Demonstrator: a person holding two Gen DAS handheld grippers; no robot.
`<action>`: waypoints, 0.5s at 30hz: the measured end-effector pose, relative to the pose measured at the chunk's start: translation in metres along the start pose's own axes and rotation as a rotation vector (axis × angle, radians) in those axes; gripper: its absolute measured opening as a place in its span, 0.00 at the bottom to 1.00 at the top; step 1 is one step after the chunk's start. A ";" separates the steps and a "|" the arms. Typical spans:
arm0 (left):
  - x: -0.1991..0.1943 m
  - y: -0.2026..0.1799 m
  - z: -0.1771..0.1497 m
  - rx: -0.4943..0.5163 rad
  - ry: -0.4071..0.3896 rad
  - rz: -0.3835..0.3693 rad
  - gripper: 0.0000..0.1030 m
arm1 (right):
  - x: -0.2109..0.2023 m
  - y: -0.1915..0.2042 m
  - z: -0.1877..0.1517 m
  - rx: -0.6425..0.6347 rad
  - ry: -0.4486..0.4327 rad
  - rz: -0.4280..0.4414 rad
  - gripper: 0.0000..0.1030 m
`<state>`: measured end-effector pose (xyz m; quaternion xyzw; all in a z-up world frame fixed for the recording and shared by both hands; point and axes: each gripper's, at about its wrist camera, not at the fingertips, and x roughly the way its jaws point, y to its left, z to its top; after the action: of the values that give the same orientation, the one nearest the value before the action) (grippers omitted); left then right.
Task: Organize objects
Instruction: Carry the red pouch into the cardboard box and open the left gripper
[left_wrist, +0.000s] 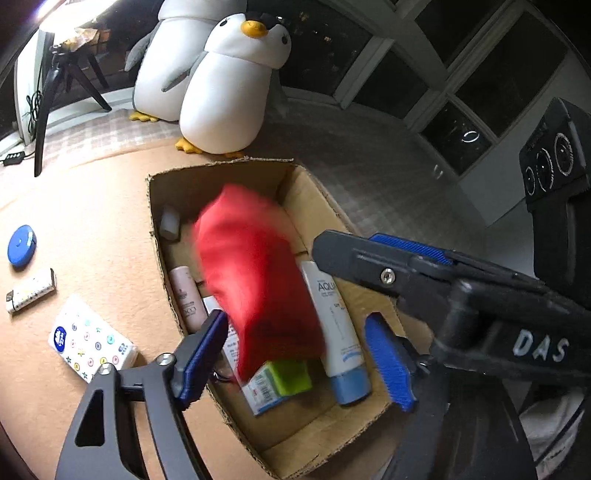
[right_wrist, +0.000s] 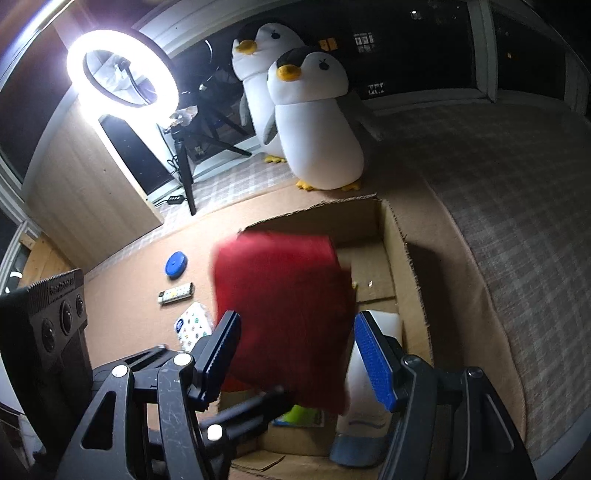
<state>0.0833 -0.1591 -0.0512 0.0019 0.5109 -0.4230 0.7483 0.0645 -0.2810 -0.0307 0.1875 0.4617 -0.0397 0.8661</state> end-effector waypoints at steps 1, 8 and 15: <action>0.000 0.000 -0.001 0.002 0.002 0.006 0.78 | 0.000 -0.001 0.000 0.000 -0.003 -0.009 0.59; -0.011 0.010 -0.005 0.001 -0.001 0.005 0.78 | -0.004 -0.007 -0.002 0.028 -0.014 0.009 0.60; -0.043 0.033 -0.017 -0.043 -0.039 0.014 0.78 | -0.008 0.003 -0.007 0.039 -0.019 0.050 0.60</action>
<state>0.0859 -0.1034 -0.0400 -0.0190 0.5052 -0.4064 0.7611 0.0552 -0.2761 -0.0264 0.2153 0.4478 -0.0287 0.8674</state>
